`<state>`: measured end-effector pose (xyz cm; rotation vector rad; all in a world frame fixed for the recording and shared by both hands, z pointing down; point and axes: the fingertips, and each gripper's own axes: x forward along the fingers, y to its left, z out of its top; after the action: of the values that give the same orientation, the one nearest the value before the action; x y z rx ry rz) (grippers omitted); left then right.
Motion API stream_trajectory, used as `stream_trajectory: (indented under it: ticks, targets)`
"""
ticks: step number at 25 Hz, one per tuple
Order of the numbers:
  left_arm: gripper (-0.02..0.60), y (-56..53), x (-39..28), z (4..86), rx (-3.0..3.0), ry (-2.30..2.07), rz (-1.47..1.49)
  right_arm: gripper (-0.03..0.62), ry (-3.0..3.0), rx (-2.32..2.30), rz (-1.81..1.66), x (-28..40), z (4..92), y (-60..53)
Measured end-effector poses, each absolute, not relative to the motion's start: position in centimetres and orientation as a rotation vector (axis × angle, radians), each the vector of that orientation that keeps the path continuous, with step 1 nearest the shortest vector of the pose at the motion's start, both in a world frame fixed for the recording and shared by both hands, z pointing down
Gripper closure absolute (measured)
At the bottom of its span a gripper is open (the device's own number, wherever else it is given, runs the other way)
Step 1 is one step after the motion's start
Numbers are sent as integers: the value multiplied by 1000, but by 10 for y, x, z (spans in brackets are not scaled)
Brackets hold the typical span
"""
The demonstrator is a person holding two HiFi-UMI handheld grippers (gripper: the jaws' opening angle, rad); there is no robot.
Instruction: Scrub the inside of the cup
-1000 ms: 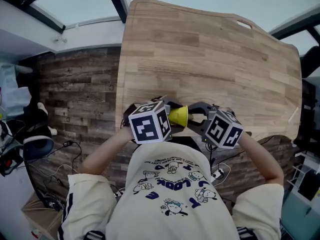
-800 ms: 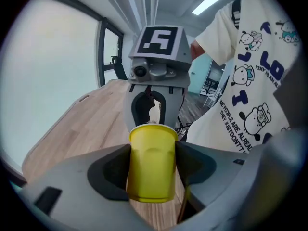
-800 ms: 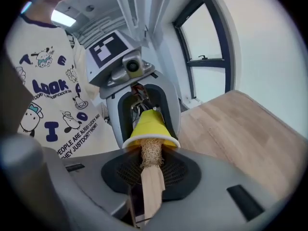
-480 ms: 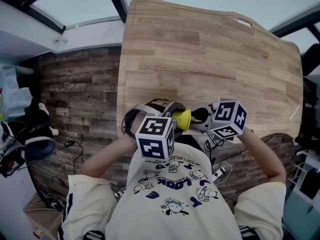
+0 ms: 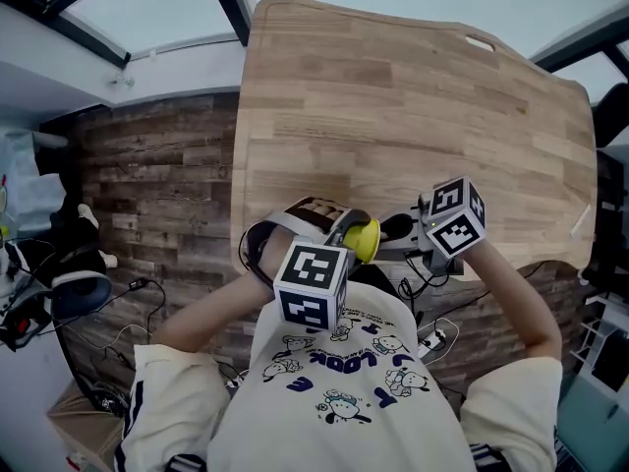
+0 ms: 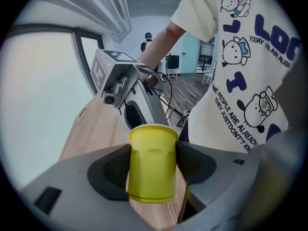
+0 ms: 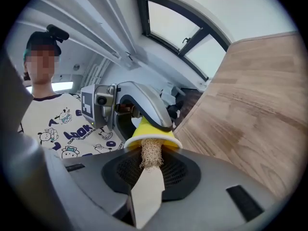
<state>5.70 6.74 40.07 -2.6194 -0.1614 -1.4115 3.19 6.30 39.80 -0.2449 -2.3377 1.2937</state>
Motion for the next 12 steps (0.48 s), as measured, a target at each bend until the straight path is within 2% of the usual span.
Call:
stream_trajectory:
  ticks: [4,12]
  targets:
    - [284,66,58,404,-2635,-149,-1435,513,-2344,-206,1220,31,402,60]
    - [284,62,55,411,-2801,-142,-1453,516,-2375,-81,827,30,409,56]
